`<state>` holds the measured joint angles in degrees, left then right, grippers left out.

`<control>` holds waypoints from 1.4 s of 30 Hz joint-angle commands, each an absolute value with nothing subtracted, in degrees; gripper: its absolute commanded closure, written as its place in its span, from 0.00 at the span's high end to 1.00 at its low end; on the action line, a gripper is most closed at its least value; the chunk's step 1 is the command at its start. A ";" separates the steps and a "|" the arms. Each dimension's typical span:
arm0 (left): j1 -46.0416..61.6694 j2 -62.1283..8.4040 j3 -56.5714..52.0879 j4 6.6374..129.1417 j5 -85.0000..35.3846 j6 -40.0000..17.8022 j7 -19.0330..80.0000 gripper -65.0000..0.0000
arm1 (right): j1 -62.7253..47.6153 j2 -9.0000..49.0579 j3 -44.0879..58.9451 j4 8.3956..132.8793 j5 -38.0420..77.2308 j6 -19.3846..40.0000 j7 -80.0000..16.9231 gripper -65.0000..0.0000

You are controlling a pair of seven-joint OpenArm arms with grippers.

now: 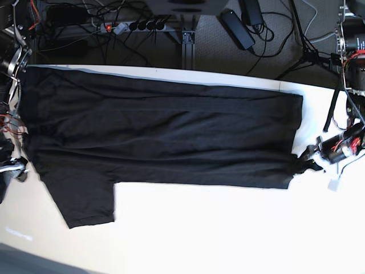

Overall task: Fold the T-shirt properly
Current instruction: 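Fold the grasped shirt half over toward the arms with both grippers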

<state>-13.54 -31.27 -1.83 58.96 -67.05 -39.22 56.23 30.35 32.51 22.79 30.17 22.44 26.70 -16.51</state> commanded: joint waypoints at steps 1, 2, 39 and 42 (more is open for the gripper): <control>-14.11 -32.42 -2.15 60.95 -68.36 -40.00 55.48 0.00 | 32.49 33.26 23.14 29.85 22.65 29.85 -14.39 0.57; -13.54 -32.42 -2.15 61.76 -68.36 -40.00 55.48 0.00 | 32.77 32.80 23.14 28.69 22.24 29.85 -14.00 0.57; -12.34 -32.38 -2.15 64.93 -68.36 -40.00 54.65 0.00 | 32.99 24.45 23.14 26.63 19.86 30.24 -14.92 0.55; -12.34 -32.38 -2.15 64.90 -68.36 -40.00 54.65 0.00 | 32.99 24.38 23.14 27.79 18.81 30.26 -14.81 0.22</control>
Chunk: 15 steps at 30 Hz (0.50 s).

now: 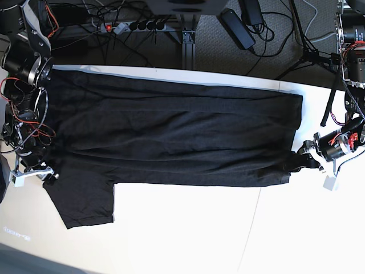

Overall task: Fold the T-shirt properly
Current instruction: 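Fold the grasped shirt half over toward the arms with both grippers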

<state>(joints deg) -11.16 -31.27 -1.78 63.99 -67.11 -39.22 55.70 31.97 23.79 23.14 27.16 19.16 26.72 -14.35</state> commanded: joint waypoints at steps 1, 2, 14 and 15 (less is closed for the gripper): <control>-12.32 -32.40 -2.15 64.90 -68.34 -40.00 54.68 0.00 | 32.99 24.40 23.14 28.29 18.35 30.26 -14.81 0.09; -12.32 -32.40 -2.15 64.90 -68.31 -40.00 54.68 0.00 | 32.99 24.43 23.14 28.86 18.09 30.26 -14.81 0.00; -12.36 -32.45 -2.31 64.93 -73.52 -40.00 55.29 0.00 | 32.53 25.08 23.14 38.79 20.67 30.50 -24.69 0.00; -12.34 -32.58 -2.39 64.93 -74.00 -40.00 56.14 0.00 | 31.99 25.41 23.14 40.23 22.04 30.52 -26.52 0.00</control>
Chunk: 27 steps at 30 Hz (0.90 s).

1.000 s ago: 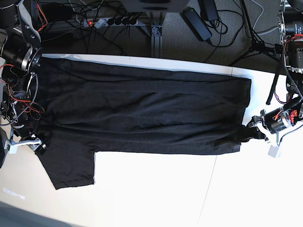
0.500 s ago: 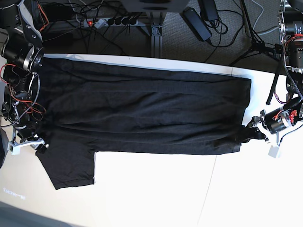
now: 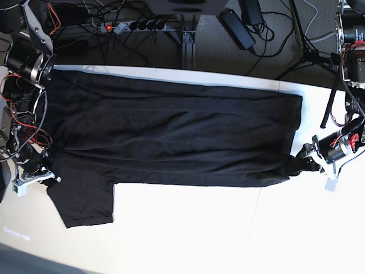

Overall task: Fold the T-shirt properly
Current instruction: 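Fold the grasped shirt half over toward the arms with both grippers, then release the right gripper and regrasp the folded shirt's sleeve corner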

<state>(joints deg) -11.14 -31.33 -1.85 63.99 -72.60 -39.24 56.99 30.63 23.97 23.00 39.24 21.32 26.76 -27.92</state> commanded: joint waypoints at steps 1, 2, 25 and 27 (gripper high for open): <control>-12.34 -32.69 -2.46 64.93 -74.63 -40.00 57.23 0.00 | 31.16 25.80 23.14 41.98 23.68 30.70 -27.79 0.00; -12.25 -32.84 -2.68 64.93 -75.48 -40.00 58.52 0.00 | 30.00 26.28 23.14 43.81 25.12 30.94 -28.58 0.00; -4.75 -37.80 -3.18 72.51 -82.46 -40.00 64.53 0.00 | 6.59 35.16 23.68 65.34 33.47 31.24 -30.02 0.00; -4.75 -37.60 -3.18 72.49 -82.48 -40.00 64.51 0.00 | 6.59 35.09 23.68 65.30 33.34 31.18 -30.02 0.06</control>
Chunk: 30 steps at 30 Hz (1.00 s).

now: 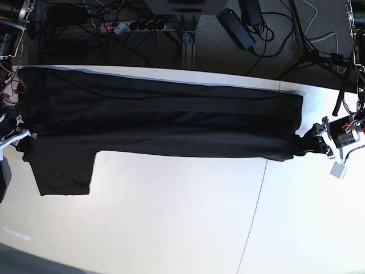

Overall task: Fold the T-shirt properly
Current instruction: 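Release the right gripper and regrasp the folded shirt's sleeve corner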

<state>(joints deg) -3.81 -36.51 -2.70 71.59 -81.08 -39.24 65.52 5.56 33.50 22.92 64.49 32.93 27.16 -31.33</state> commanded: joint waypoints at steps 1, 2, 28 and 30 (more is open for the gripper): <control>-4.75 -37.58 -3.18 72.49 -82.50 -40.00 64.40 0.00 | 6.61 35.09 23.68 65.30 33.30 31.11 -30.02 0.22; -4.75 -37.58 -3.18 72.49 -82.48 -40.00 64.29 0.00 | 6.63 35.09 23.79 65.30 33.32 31.09 -30.00 0.36; -4.60 -37.65 -3.18 72.53 -82.52 -40.00 64.99 0.00 | 29.30 35.00 34.26 28.12 27.88 29.80 -25.26 0.63; -4.60 -37.65 -3.18 72.53 -82.48 -40.00 64.99 0.00 | 29.32 34.48 34.26 26.20 27.49 29.80 -25.32 0.63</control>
<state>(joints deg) -3.64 -36.36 -2.70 71.68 -81.03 -39.24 65.80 28.34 33.34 34.13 25.80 27.83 26.85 -24.86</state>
